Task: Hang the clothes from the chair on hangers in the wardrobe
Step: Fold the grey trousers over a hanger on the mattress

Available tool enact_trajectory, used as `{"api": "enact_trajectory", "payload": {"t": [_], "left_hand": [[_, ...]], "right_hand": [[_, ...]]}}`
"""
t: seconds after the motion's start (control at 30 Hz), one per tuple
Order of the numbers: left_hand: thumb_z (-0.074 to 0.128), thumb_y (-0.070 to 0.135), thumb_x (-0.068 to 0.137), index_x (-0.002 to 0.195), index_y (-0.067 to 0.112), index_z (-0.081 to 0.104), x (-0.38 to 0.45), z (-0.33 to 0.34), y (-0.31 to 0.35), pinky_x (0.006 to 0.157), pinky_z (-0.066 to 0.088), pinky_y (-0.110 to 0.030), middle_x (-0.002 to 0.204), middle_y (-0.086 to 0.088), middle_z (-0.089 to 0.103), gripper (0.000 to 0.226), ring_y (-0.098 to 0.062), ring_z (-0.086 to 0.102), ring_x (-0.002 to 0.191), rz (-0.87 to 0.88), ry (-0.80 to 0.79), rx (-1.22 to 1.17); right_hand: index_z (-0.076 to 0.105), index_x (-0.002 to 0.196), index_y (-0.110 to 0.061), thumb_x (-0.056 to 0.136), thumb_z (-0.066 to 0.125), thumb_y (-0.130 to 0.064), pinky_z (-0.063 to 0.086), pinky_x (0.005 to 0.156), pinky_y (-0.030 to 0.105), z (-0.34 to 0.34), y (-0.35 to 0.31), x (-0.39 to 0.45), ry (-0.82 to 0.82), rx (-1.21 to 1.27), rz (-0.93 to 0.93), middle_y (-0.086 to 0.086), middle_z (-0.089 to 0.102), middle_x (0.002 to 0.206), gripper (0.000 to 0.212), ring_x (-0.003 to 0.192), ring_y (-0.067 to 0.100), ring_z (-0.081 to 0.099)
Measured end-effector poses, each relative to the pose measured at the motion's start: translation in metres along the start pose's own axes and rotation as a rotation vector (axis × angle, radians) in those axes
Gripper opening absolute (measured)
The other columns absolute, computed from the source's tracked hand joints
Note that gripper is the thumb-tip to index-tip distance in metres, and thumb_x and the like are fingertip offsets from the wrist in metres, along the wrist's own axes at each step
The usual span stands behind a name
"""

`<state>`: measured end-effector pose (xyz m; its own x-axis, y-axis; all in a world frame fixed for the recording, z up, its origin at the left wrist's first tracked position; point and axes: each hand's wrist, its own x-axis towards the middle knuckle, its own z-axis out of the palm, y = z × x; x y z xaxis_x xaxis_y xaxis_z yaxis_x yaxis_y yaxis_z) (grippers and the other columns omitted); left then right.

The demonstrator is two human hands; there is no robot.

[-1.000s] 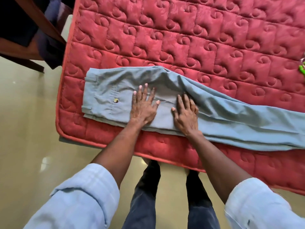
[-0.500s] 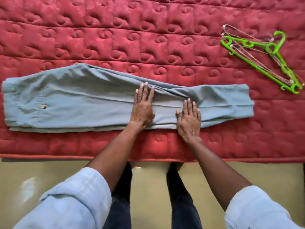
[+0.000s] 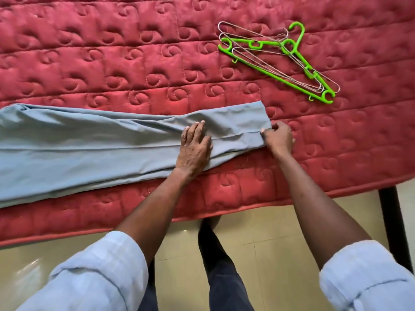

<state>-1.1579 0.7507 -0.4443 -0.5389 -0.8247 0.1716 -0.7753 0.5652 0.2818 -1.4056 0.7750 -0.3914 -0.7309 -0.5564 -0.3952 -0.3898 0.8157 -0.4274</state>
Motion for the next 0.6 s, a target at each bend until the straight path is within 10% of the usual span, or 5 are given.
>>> {"api": "enact_trajectory", "payload": {"t": [0.3,0.43,0.5,0.6], "left_hand": [[0.054,0.028,0.087,0.104,0.01,0.061,0.011,-0.015,0.013,0.102,0.031,-0.038,0.109,-0.011,0.06,0.025,-0.032,0.051,0.112,-0.116,0.027,-0.157],[0.057,0.065,0.084,0.134,0.01,0.049,0.024,-0.02,0.023,0.108,0.031,-0.04,0.13,-0.008,0.055,0.075,-0.025,0.044,0.125,-0.037,-0.153,-0.286],[0.056,0.048,0.087,0.127,0.013,0.052,0.043,-0.027,0.036,0.091,0.039,-0.041,0.113,-0.01,0.064,0.053,-0.03,0.055,0.108,-0.001,-0.152,-0.355],[0.049,0.014,0.087,0.095,0.007,0.062,0.074,-0.041,0.046,0.066,0.039,-0.038,0.085,-0.017,0.067,0.017,-0.037,0.061,0.079,-0.217,0.072,-0.483]], "right_hand": [[0.073,0.086,-0.014,0.078,0.068,-0.006,0.053,0.074,0.029,-0.017,0.004,0.006,0.098,0.445,-0.067,0.001,0.069,0.081,0.012,0.075,0.013,0.061],[0.064,0.085,-0.011,0.087,0.062,0.002,0.048,0.06,0.021,-0.04,-0.039,-0.002,-0.266,0.906,0.008,-0.002,0.065,0.069,0.014,0.062,0.008,0.058],[0.062,0.091,-0.011,0.094,0.054,0.001,0.051,0.06,0.021,-0.053,-0.061,-0.005,-0.519,1.06,-0.036,0.001,0.068,0.076,0.015,0.063,0.008,0.062],[0.064,0.084,-0.016,0.09,0.058,-0.001,0.05,0.06,0.026,-0.05,-0.062,0.009,-0.306,0.851,-0.135,0.007,0.068,0.086,0.017,0.073,0.016,0.065]]}}
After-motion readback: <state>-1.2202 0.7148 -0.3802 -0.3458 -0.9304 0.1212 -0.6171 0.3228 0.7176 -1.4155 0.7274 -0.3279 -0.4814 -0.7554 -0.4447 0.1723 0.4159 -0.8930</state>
